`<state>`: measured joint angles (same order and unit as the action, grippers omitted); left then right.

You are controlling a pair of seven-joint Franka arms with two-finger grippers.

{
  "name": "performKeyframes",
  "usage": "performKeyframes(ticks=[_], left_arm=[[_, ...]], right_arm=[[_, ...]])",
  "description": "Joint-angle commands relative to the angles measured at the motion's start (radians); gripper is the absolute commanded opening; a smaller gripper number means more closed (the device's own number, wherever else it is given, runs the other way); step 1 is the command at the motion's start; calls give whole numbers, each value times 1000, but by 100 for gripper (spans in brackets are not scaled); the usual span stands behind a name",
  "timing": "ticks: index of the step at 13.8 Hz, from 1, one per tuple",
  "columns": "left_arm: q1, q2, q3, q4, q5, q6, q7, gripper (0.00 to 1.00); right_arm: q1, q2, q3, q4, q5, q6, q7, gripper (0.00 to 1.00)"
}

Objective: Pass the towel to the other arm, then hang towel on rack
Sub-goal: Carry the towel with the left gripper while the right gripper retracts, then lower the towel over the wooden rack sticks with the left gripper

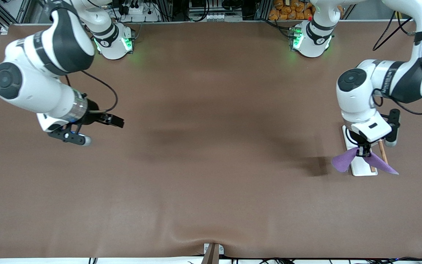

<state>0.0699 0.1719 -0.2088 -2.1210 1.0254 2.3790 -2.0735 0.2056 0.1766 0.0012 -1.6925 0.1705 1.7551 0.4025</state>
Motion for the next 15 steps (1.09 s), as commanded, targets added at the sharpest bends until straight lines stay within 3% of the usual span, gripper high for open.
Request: performKeyframes(ticks=[1,8,12,15], left_arm=[[17,-38,-1,-97,93,-7,-153,0],[80,-71,45,-112,137,-151,-408,0],[83,-88,83,-112,137,-165,-462,0],[84,-34,83,-109,139,-161,-534,0]], right_arm=[[-92,-28,17,-1,-23,-29,-140,100],[-271,-98,16,1,-71,-88,-424,100],[-296,-163,17,-6,-105,-123,-482,100],[-287,-241,23,-39,-155,-155,-484,100]])
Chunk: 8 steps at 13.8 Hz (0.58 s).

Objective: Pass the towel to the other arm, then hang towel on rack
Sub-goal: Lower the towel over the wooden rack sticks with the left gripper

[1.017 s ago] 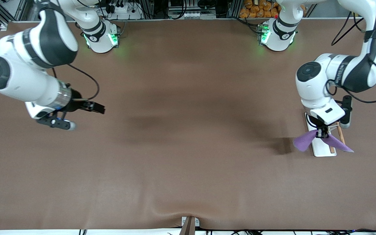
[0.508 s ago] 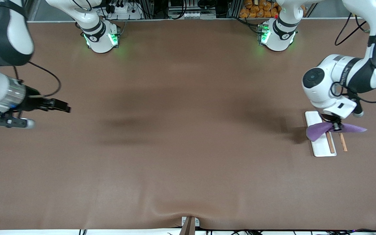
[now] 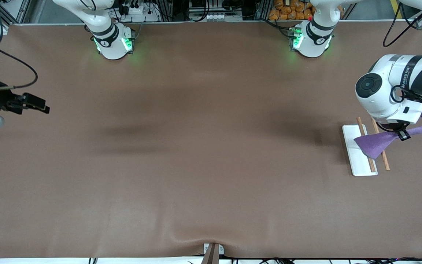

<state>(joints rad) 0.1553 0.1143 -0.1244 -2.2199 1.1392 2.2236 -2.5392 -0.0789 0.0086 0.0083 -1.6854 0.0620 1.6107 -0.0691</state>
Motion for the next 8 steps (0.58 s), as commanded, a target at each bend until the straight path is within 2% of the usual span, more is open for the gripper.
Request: performKeyframes(ticks=[1,5,8], left_arm=[[-3,42,-1,-10,33,-4,-91,0],[-4,91,-1,-7,37,33,-119,0],[0,116,17,9,37,45,-118,0]], right_arm=[[7,-100,18,-71,-68,-8,-11,100],[19,-113,19,-82,-83,-9,-9,100],[16,-82,18,-53,-83,-5,-6,100]])
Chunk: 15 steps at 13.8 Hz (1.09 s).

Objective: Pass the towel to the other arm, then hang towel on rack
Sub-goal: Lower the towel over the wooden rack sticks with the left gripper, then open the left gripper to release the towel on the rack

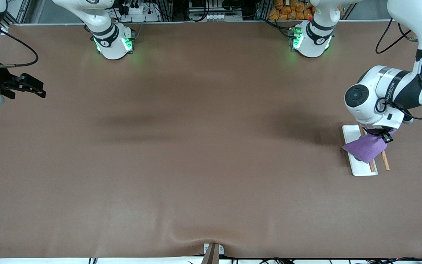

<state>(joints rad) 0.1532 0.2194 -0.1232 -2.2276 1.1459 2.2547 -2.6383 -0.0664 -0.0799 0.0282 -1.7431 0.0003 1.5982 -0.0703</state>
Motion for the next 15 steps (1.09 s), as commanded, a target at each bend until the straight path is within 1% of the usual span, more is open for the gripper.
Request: performKeyframes(ticks=[1,3,4,6,8,9,10,11,15], left_arm=[[3,14,17,20,34,16,-19,0],[3,17,39,25,35,35,-19,0],[3,18,45,25,63,45,-22,0],[5,31,45,25,78,51,-25,0],[5,32,69,23,80,84,-23,0],[5,32,69,25,80,91,-23,0],[5,32,71,25,80,94,-23,48],[5,32,69,23,81,94,-19,99],[3,0,71,20,86,88,-9,100]], right_arm=[[3,20,-2,37,-20,3,-3,100],[5,58,-4,106,-20,-23,-3,100],[8,68,-2,132,-20,-47,3,100],[36,72,-2,142,-22,-52,1,100],[40,72,-2,143,-20,-40,24,100],[42,72,-2,145,-16,-40,49,100],[51,72,-1,143,-13,-40,53,100],[78,72,-2,143,-23,-40,53,100],[82,72,-4,143,-36,-35,53,100]])
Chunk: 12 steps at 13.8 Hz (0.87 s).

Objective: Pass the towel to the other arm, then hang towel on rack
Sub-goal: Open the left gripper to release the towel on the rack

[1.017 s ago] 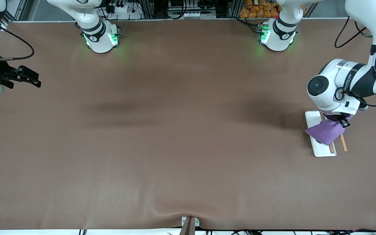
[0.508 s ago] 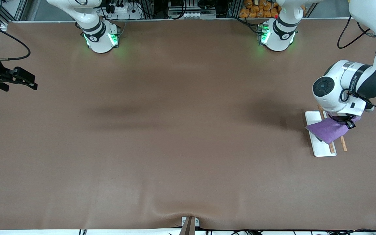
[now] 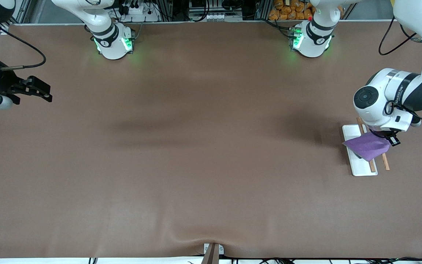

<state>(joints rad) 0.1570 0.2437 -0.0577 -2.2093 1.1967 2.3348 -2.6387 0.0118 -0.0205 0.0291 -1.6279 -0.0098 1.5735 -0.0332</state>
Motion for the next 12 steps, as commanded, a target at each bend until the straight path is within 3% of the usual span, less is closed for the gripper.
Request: performKeyframes(ticks=[1,5,8,12], left_arm=[[1,-38,9,2,35,6,-3,100],[0,-159,21,-13,14,0,135,100],[-10,-239,21,-3,-156,0,406,100],[-17,-265,-2,60,-377,-15,804,100]], right_arm=[[7,13,-5,29,-25,-6,15,100],[2,36,-5,71,-13,-9,16,100],[7,37,-6,80,-21,-13,7,100],[11,34,-5,94,-27,-10,15,100]])
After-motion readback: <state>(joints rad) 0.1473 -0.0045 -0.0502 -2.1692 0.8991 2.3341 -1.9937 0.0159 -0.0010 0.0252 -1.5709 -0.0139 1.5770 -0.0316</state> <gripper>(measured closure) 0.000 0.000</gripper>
